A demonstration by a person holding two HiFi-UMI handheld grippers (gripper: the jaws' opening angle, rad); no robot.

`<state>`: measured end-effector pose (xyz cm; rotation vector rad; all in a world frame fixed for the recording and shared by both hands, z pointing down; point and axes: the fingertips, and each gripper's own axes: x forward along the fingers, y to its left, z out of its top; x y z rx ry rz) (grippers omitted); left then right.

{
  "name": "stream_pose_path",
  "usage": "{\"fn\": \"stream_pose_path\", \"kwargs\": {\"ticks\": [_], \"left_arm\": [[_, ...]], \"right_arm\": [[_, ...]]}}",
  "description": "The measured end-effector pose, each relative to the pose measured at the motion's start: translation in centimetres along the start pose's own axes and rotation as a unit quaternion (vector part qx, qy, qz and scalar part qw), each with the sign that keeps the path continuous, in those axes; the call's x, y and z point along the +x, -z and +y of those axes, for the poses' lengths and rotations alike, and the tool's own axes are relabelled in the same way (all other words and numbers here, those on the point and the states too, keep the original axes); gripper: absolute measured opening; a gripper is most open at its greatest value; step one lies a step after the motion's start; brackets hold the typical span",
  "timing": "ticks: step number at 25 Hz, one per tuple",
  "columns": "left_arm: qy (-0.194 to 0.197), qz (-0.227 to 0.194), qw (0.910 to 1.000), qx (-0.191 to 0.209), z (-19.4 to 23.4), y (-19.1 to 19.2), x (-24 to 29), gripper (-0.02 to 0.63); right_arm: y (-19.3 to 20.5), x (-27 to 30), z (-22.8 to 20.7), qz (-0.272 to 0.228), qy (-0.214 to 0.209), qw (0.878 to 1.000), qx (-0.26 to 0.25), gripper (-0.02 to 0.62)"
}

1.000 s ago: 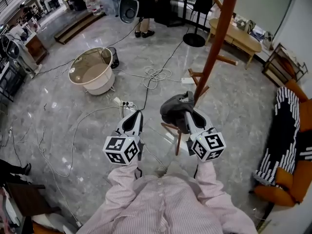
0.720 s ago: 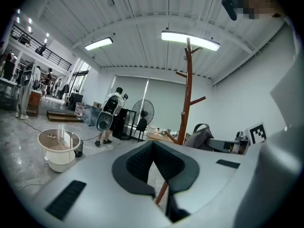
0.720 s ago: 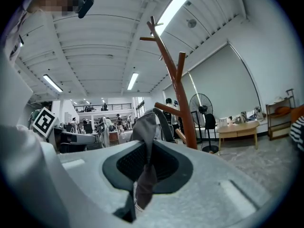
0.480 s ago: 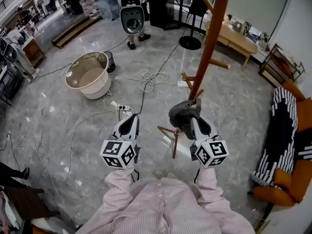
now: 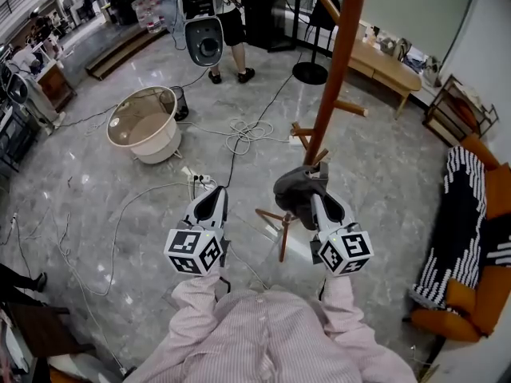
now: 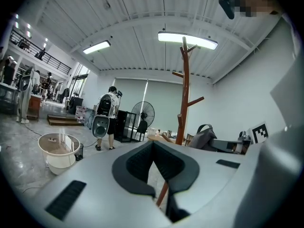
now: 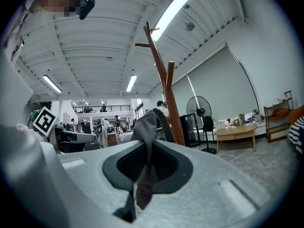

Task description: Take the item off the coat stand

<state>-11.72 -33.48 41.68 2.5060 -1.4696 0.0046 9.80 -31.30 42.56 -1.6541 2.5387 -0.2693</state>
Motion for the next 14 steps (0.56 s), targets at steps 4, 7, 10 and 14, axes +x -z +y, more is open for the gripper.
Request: {"fn": "stream_pose_path", "kwargs": {"ticks": [4,7,10,14], "left_arm": [[-0.001,-0.002,1.0,0.003,-0.31,-0.19,0.1,0.002],[-0.001,-0.002,1.0,0.005,-0.53,-0.27,0.12,0.002],[-0.001,-0.002,1.0,0.006,-0.79,-0.15,0.18,0.002],[0.0,-0.002,1.0,0.007,-1.06,-0.11,0.27,0.002]], "right_arm": [[-0.01,-0.24,-0.22,-0.001,0.0,1.0,0.0,0.028],[-0.15,-0.37,-0.33,-0.003,0.0,1.0,0.001,0.028],[-0.16,-0.52,-0.61,-0.003,0.001,1.0,0.0,0.028],[-0.15,-0.72,-0.96,-0.003,0.005,1.0,-0.001,0.028]]}}
